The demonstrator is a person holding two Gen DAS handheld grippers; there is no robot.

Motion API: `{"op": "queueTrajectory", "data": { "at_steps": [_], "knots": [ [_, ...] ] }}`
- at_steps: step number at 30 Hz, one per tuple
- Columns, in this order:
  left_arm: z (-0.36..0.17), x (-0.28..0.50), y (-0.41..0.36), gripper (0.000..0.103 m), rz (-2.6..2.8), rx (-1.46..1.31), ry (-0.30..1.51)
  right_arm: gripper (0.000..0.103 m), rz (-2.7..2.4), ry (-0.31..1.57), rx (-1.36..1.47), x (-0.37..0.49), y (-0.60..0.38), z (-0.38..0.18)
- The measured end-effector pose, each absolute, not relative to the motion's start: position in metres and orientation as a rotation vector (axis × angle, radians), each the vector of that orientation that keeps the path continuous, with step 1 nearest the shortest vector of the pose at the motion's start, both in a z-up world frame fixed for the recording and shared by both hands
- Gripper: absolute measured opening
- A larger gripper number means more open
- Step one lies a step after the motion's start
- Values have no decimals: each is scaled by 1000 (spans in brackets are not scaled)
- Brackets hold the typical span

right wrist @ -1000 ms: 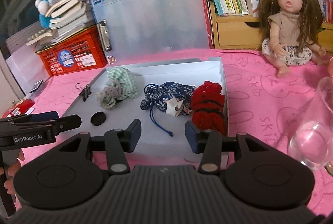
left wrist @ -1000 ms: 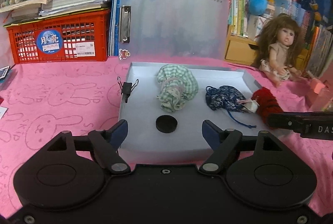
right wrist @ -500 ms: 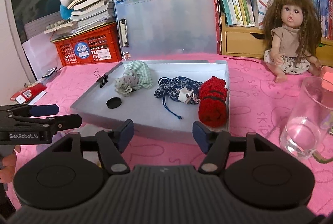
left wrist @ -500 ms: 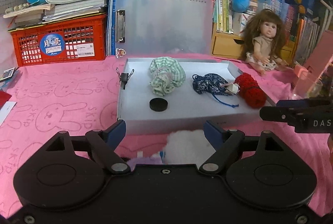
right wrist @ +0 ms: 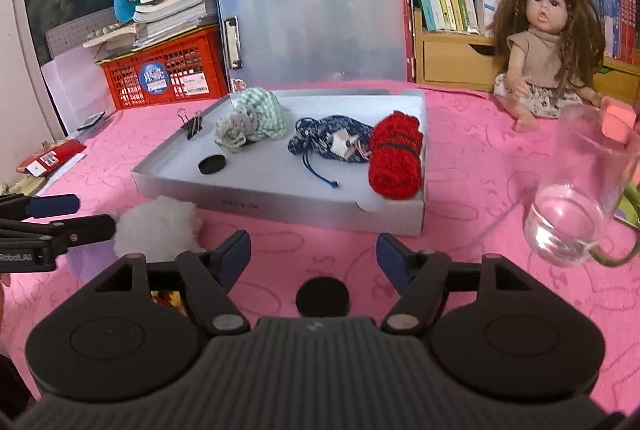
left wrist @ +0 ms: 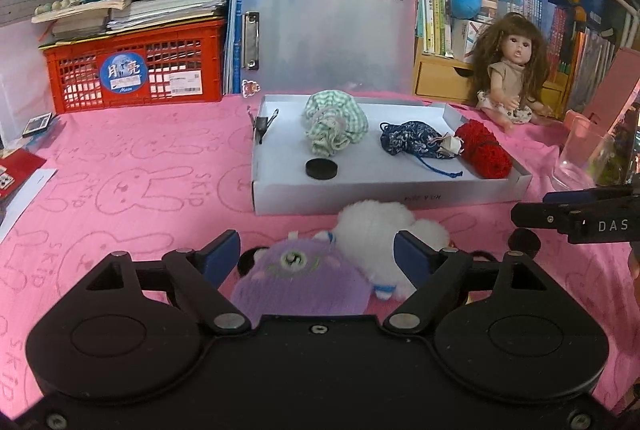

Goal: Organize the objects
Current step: 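Move the left tool to the purple fluffy toy while the right tool approaches a black lid, then grasp the purple fluffy toy with the left tool while the right tool grasps the black lid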

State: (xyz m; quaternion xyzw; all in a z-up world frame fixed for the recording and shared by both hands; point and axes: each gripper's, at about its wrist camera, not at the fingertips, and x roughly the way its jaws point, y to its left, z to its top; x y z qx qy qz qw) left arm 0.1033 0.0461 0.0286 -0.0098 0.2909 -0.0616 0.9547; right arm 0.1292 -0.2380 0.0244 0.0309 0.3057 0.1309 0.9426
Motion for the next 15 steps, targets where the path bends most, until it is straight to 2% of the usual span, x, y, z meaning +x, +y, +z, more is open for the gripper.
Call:
{"op": "queueTrajectory", "data": {
  "at_steps": [15],
  "knots": [
    [12, 89, 55, 83, -95, -14, 603, 88, 230, 653, 31, 121, -237, 4]
  ]
}}
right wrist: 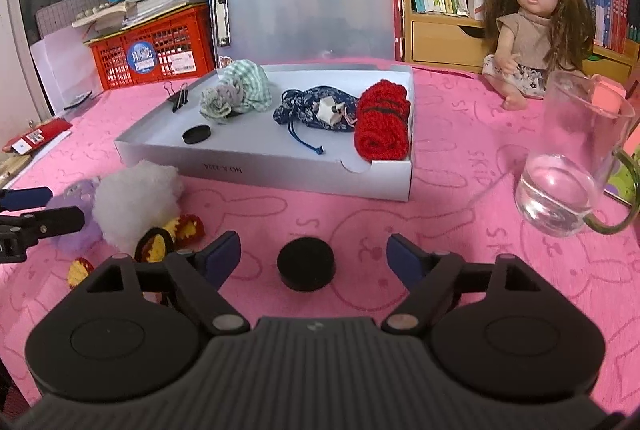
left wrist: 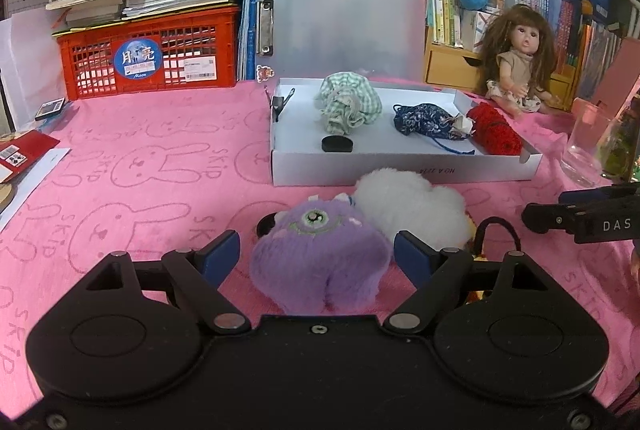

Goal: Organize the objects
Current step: 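Grasp the purple fluffy toy with the left tool while the right tool grasps the black lid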

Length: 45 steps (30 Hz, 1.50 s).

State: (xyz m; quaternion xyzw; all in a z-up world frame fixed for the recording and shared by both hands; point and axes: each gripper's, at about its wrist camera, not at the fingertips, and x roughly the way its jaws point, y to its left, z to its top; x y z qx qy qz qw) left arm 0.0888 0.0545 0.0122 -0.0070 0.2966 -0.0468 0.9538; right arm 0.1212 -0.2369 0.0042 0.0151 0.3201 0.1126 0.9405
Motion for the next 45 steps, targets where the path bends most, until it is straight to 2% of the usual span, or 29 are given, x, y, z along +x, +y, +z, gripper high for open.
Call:
{"op": "queueTrajectory", "data": {
  "at_steps": [28, 37, 40, 45],
  "knots": [
    [-11, 90, 49, 87, -82, 7, 615, 94, 204, 653, -51, 118, -224, -11],
    [-11, 89, 49, 73, -93, 10, 601, 94, 201, 645, -47, 116, -223, -12],
    [-11, 88, 47, 73, -90, 13, 599, 94, 201, 642, -46, 115, -223, -13],
    [-9, 87, 48, 70, -89, -8, 599, 84, 204, 632, -40, 113, -224, -12]
  ]
}}
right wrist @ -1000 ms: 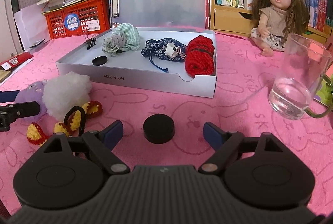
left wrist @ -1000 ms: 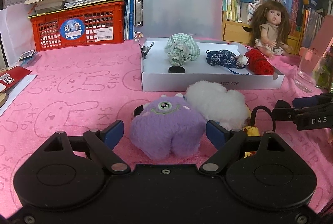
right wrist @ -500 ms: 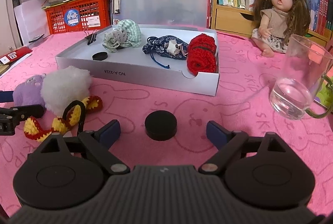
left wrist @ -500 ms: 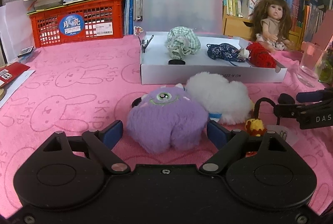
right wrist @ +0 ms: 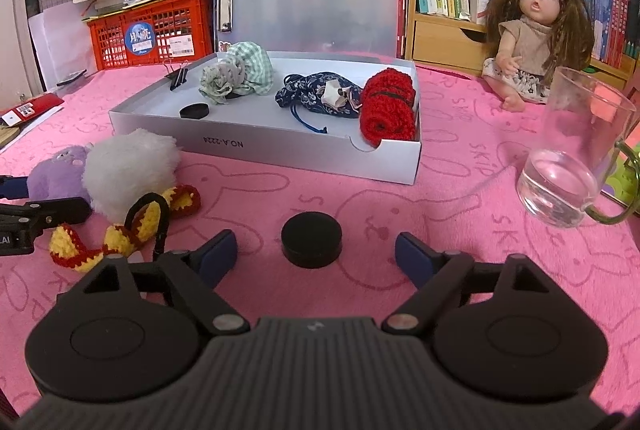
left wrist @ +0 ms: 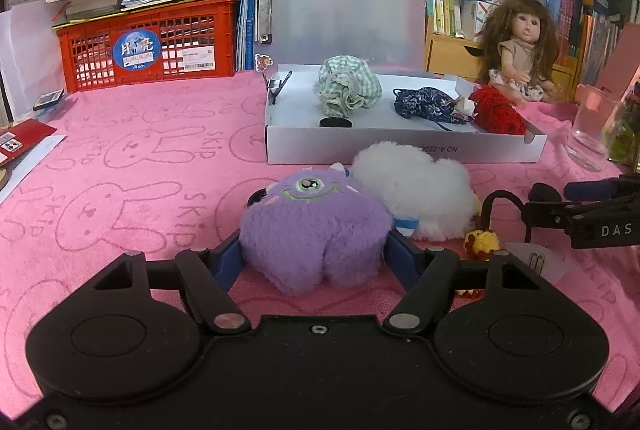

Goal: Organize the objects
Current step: 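Grasp the purple fluffy toy with the left tool while the right tool grasps the black lid, then carry the purple toy and black lid over the white tray with both tools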

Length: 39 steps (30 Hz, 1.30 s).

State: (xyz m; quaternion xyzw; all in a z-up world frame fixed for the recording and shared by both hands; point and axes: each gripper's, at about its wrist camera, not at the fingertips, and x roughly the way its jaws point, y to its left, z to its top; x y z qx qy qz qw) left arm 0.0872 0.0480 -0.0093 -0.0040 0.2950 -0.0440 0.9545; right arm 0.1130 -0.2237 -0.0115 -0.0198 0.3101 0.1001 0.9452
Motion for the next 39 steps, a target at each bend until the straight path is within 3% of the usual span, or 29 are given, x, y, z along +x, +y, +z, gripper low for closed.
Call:
{"op": "queueTrajectory", "data": {
  "at_steps": [3, 5, 9, 39],
  "knots": [
    [-8, 87, 48, 69, -87, -10, 598, 75, 205, 621, -31, 111, -224, -11],
    [-6, 86, 48, 68, -83, -11, 590, 58, 194, 611, -24, 110, -224, -9],
    [-2, 84, 47, 67, -78, -7, 567, 37, 173, 598, 0, 109, -226, -7],
    [30, 74, 43, 66, -96, -32, 499, 37, 185, 537, 2, 101, -228, 13]
  ]
}}
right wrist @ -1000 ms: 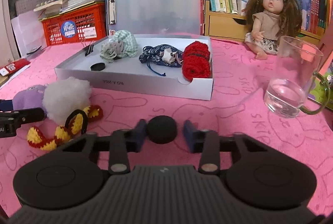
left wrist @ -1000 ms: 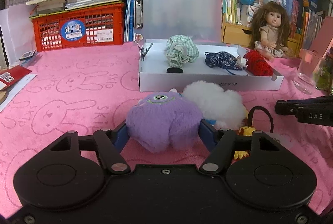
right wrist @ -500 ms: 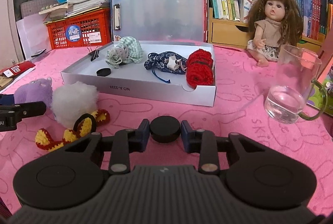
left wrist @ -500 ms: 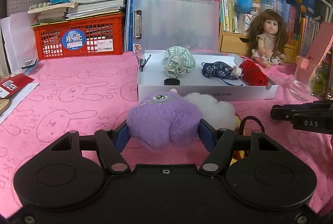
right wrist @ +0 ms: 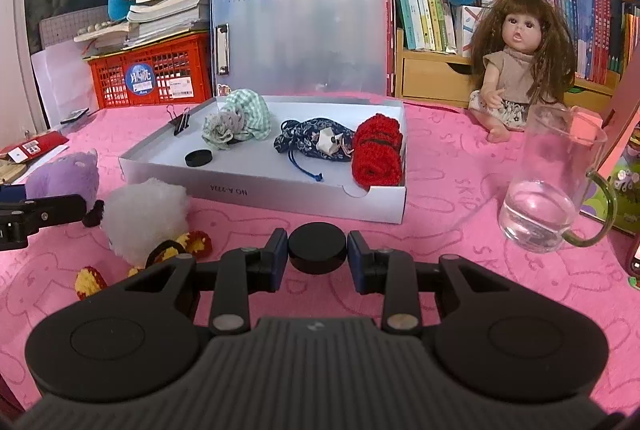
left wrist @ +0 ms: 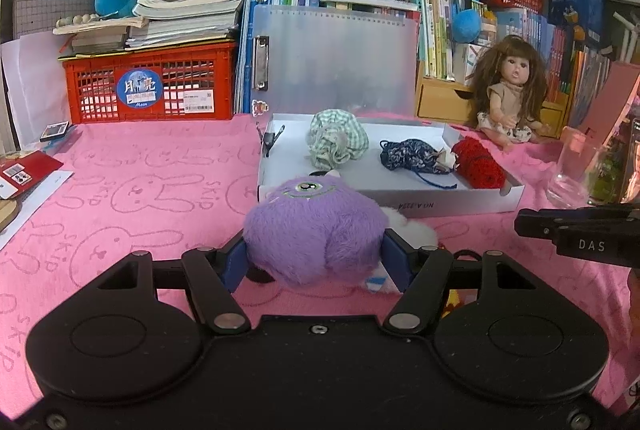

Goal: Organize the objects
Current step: 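Carry the purple toy and black lid over the white tray with both tools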

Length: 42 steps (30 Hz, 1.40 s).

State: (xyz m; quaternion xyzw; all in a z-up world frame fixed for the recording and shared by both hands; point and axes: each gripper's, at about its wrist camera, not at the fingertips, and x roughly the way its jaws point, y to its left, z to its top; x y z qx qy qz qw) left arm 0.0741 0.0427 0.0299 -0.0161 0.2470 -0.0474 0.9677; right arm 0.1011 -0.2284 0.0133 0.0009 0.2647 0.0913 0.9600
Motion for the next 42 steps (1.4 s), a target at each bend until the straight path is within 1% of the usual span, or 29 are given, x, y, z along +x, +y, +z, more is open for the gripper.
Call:
{"op": "queueTrajectory", "data": {
  "at_steps": [22, 42],
  "knots": [
    [56, 115, 28, 66, -154, -46, 500, 37, 150, 519, 60, 128, -237, 37],
    [53, 157, 18, 66, -151, -65, 549, 37, 152, 546, 87, 153, -238, 38]
  ]
}}
